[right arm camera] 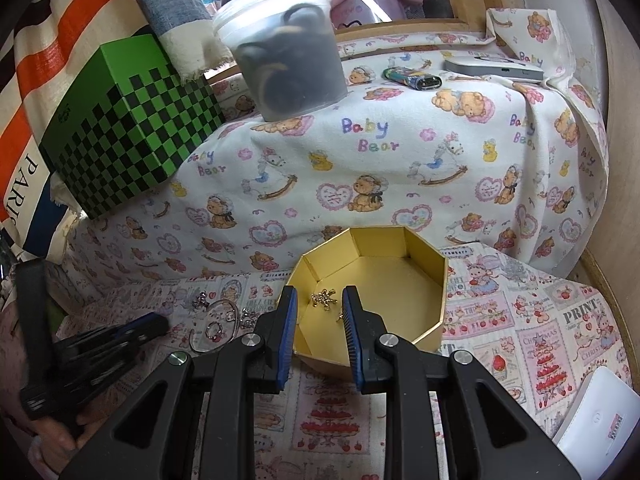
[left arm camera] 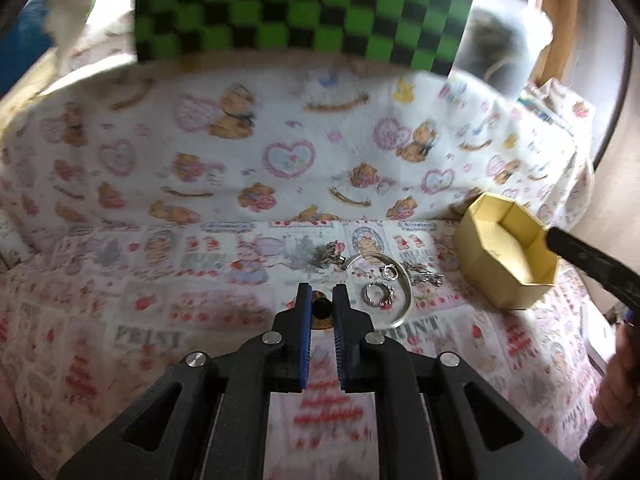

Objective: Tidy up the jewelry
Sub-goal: 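Grasp the silver chain ring with the right tool while the left holds the earring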

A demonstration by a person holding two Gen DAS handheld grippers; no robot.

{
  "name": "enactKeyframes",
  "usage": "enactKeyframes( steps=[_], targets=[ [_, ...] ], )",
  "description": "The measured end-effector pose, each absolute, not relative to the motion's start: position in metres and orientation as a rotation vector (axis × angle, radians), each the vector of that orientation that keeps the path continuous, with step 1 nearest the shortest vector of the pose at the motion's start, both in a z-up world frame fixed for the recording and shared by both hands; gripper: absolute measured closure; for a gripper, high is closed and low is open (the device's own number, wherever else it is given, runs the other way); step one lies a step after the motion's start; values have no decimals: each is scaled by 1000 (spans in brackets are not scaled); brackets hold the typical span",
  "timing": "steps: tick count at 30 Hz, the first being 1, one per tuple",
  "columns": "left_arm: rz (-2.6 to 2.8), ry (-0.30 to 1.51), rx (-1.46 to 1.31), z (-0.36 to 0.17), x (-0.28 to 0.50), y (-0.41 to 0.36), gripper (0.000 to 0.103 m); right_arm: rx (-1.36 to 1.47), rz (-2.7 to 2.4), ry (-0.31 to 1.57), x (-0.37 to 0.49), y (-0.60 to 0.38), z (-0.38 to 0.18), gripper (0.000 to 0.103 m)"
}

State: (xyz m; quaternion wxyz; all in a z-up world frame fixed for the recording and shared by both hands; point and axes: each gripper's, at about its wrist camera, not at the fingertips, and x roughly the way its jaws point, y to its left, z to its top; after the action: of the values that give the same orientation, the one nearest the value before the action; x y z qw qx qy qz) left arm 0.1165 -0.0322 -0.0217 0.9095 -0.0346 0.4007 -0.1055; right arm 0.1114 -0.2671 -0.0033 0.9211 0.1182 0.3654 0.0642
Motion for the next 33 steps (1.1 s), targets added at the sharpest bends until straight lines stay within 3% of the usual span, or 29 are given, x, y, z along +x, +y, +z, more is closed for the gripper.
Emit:
enactKeyframes(
  steps=[14,15,17,18,30,33],
  targets=[
    [-231,662,-162,19,91,22,94,152,202,715,98,-235,5,78],
    [-233,663,-179,19,93,25,94,149,209,713,97,-233,6,76],
    [-231,662,-201,17,94,31,94,139,220,704,95,-228,7,49],
    [-223,659,-201,18,95,32,94,132,220,695,93,-226,9,44],
    [-164,674,-221,11,102,50,94,102,293,819,111,-186,11,45],
    [-143,713,-222,3,108,51,94,61,331,872,121,-162,4,53]
  ],
)
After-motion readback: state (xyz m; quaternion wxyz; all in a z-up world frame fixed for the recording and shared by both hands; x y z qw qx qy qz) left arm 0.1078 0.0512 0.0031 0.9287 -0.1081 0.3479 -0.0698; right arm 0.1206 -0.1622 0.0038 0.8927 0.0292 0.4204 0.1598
